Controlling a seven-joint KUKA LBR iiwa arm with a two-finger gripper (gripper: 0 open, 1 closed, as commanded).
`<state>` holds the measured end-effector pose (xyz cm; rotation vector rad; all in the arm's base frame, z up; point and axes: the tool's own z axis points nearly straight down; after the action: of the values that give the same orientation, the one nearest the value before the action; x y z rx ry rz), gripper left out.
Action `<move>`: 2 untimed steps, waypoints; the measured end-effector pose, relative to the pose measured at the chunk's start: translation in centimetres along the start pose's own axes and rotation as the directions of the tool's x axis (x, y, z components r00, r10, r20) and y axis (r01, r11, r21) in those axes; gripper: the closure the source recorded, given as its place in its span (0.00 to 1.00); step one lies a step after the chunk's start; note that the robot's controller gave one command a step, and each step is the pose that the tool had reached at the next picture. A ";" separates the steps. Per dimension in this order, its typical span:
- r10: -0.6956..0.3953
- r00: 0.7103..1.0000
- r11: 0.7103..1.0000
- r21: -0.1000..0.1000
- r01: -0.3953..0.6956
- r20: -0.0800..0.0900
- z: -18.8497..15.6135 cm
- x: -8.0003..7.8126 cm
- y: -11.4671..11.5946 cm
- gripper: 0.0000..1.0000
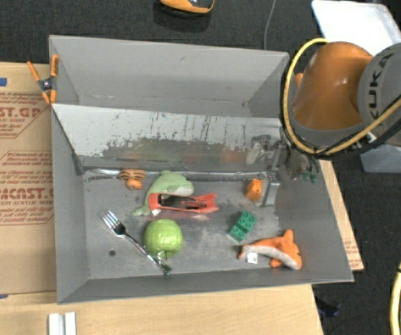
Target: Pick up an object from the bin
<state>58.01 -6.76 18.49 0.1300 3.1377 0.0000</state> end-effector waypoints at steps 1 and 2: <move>-0.058 0.998 0.998 -0.001 0.058 0.004 2.8 1.8 0.6 0.00; 0.237 0.972 0.972 -0.003 -0.237 0.004 3.8 3.0 -1.6 0.00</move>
Offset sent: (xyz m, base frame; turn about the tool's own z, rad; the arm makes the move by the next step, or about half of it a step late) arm -0.0586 -0.0715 -0.0506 -0.2900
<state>54.89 -8.07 14.66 0.5024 3.0950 0.0044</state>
